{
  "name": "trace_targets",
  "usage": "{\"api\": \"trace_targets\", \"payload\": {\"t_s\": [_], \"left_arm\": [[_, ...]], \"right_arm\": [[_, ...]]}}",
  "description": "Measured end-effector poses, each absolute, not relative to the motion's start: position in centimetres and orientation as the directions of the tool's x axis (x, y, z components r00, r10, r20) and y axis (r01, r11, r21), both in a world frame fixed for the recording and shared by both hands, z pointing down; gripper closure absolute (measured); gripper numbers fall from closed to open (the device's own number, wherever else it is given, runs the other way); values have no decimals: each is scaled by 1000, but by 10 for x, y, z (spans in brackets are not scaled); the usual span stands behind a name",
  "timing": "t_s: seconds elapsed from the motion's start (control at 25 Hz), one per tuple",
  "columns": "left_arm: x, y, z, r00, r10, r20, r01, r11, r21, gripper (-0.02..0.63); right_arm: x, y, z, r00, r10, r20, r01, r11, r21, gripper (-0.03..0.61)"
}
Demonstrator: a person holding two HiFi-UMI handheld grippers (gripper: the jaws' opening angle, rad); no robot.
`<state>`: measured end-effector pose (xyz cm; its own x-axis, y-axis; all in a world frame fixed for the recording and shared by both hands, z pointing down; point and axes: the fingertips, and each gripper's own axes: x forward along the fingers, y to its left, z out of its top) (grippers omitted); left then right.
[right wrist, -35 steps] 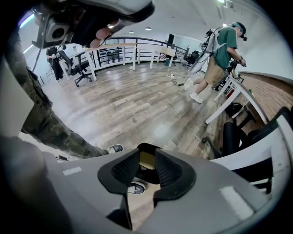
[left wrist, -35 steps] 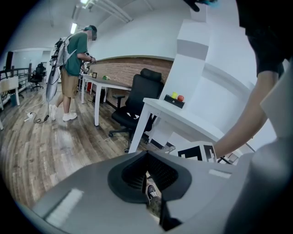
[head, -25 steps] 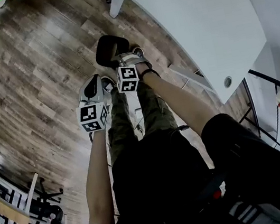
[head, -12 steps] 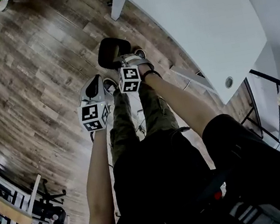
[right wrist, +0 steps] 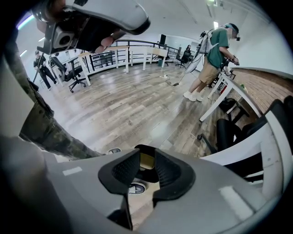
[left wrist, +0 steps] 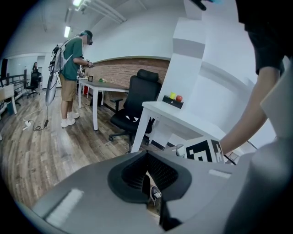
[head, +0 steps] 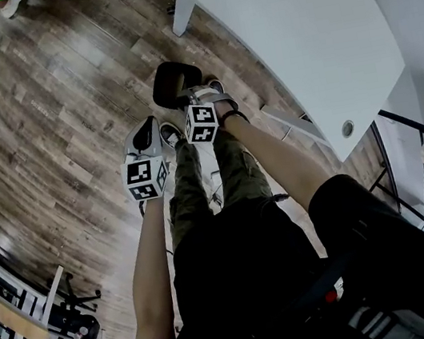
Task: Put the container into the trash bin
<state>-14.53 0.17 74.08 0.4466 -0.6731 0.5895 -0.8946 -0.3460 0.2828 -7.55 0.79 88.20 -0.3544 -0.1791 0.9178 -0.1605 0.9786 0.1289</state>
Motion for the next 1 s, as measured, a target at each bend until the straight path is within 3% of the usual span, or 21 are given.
{"api": "trace_targets", "payload": {"t_s": [1.0], "left_arm": [[-153,-3,676,476,-702,530,-879,-408,248,617]], "right_arm": [[-86,3,736,-443,-326,835,-221,942,251,480]]}}
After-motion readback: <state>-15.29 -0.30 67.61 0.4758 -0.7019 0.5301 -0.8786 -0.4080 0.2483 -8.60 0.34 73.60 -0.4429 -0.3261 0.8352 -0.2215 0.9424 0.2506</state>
